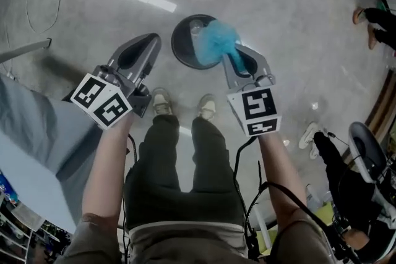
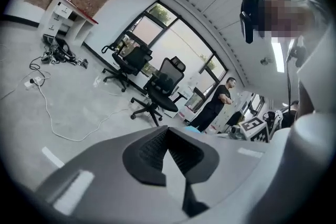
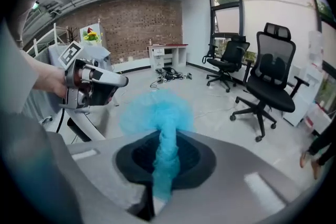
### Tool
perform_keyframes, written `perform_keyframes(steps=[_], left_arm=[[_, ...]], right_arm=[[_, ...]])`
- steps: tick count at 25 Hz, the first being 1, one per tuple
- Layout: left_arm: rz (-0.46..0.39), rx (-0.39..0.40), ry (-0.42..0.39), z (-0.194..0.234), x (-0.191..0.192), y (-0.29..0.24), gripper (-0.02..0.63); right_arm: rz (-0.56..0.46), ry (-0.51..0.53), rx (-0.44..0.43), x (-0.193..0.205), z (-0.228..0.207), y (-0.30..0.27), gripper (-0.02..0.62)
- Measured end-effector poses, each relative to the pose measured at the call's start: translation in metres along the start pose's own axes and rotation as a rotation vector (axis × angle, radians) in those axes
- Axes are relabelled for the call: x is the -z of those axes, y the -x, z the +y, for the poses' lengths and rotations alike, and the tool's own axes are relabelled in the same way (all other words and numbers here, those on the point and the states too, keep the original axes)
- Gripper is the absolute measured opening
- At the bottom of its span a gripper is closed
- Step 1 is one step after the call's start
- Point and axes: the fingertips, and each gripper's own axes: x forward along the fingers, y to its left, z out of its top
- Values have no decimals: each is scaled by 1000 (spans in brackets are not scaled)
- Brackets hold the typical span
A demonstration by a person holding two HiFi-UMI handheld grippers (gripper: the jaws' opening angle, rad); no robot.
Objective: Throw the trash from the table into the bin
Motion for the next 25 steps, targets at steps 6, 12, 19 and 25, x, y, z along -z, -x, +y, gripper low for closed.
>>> perform_keyframes(steps=[6, 12, 19, 25], left_arm=[[127, -24, -24, 64, 121, -23, -2], [215, -35, -16, 119, 215, -40, -2], [318, -10, 13, 134, 290, -48, -2], [334, -9, 39, 131, 309, -39, -2]], right_arm=[[101, -42, -38, 108, 9, -75, 26], [166, -71, -68, 186, 19, -136, 26], [242, -117, -60, 246, 30, -175, 26], [288, -139, -48, 262, 38, -187, 114]])
